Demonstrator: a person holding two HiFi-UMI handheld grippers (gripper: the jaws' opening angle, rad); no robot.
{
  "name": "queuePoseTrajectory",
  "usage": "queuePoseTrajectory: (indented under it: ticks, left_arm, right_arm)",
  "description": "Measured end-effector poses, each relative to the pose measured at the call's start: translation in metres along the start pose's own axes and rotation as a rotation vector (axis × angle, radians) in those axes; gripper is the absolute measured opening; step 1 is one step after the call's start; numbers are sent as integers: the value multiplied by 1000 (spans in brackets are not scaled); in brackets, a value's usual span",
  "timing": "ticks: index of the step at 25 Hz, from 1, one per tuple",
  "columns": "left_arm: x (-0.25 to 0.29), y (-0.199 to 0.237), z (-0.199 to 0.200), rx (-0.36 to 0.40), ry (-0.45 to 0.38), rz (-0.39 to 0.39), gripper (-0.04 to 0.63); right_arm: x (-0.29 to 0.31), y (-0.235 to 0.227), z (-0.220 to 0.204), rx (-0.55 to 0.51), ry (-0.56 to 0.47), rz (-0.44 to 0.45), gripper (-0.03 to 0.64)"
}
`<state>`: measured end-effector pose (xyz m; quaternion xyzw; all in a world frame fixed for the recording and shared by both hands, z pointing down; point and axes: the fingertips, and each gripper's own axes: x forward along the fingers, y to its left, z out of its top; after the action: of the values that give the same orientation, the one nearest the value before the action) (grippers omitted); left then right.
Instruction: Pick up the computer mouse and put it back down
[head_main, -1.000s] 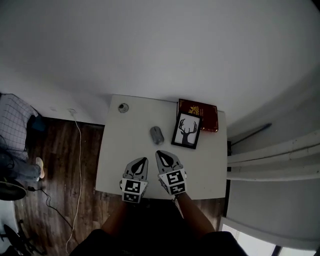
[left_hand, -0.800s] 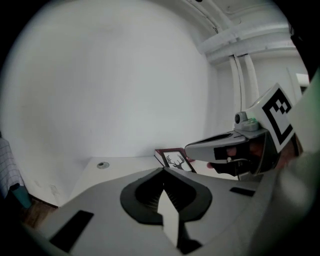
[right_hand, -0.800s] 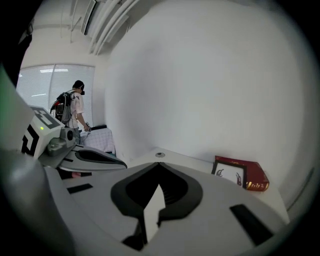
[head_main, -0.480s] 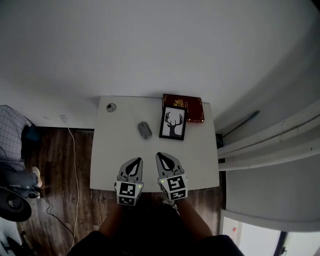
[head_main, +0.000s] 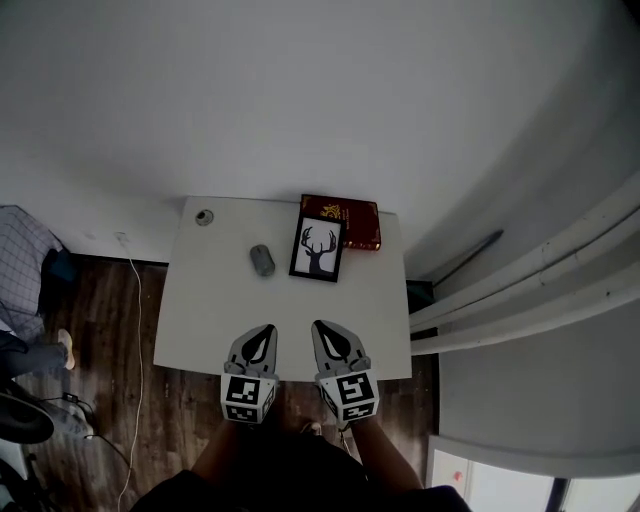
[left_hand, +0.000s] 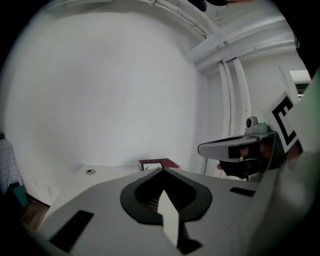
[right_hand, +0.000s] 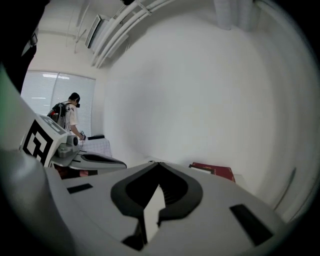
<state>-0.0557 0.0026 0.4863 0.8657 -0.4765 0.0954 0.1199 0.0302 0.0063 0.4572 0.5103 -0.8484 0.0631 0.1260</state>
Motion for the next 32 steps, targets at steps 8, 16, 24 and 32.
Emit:
queuePoseTrajectory:
  ticks: [8, 16, 24, 32]
  left_arm:
    - [-29, -78, 5, 29, -31, -2, 2]
    - [-73, -134, 5, 43, -100, 49, 2]
    - [-90, -165, 12, 72, -133, 46, 2]
    - [-90, -183, 22, 130, -159, 16, 2]
  right_arm:
    - [-93, -21, 4, 10, -80, -18, 20]
    - [-165, -11, 2, -33, -181, -16, 20]
    - [-198, -10, 1, -52, -229, -23, 20]
    - [-212, -13, 10, -83, -252, -48, 20]
